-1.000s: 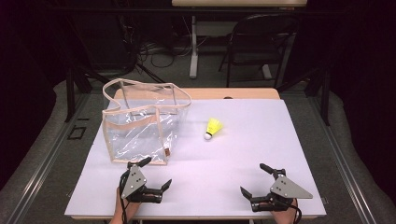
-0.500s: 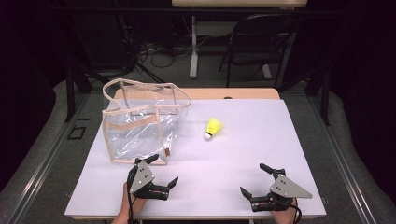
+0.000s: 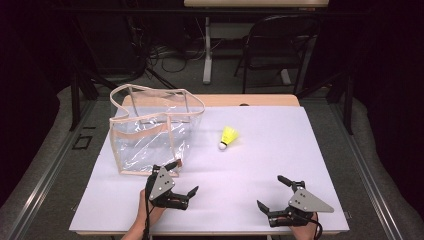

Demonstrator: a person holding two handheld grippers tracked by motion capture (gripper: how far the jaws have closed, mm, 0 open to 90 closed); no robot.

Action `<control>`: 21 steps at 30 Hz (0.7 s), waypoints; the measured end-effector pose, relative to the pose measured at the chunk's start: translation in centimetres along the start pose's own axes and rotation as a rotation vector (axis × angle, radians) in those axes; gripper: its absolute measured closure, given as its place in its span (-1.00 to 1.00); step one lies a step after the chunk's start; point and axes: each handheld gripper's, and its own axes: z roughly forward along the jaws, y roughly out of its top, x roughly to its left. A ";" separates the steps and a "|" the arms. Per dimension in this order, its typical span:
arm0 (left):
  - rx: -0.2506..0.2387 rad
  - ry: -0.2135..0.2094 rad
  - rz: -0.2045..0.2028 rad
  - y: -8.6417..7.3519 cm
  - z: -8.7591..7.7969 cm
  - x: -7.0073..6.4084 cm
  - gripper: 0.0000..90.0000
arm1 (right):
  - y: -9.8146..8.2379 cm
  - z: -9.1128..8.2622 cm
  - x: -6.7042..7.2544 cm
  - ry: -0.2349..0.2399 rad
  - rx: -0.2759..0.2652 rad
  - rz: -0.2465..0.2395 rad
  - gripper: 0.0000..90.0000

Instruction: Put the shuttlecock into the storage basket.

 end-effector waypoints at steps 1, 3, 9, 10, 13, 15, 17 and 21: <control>-0.001 -0.002 -0.005 0.1 0.1 0.0 -1.00 | 0.0 0.0 0.0 0.000 -0.002 0.000 -1.00; 0.006 -0.003 -0.005 0.2 0.4 -0.1 -1.00 | 0.0 0.1 0.0 0.000 -0.004 0.001 -1.00; 0.029 -0.016 -0.017 0.6 1.4 -0.1 -1.00 | -0.1 0.1 -0.1 -0.001 0.004 0.001 -1.00; 0.034 -0.017 -0.014 0.7 1.5 -0.1 -1.00 | -0.1 0.1 -0.1 -0.002 0.005 0.000 -1.00; 0.048 -0.021 -0.021 0.8 2.0 -0.1 -1.00 | -0.1 0.0 -0.1 -0.002 0.005 -0.001 -1.00; 0.051 -0.024 -0.021 0.9 2.3 -0.1 -1.00 | -0.1 0.0 -0.1 -0.001 0.005 0.000 -1.00; 0.054 -0.025 -0.019 1.0 2.5 -0.2 -1.00 | -0.1 0.0 -0.1 -0.001 0.005 0.000 -1.00; 0.065 -0.029 -0.009 1.2 2.9 -0.3 -1.00 | -0.1 0.0 -0.2 -0.001 0.006 0.003 -1.00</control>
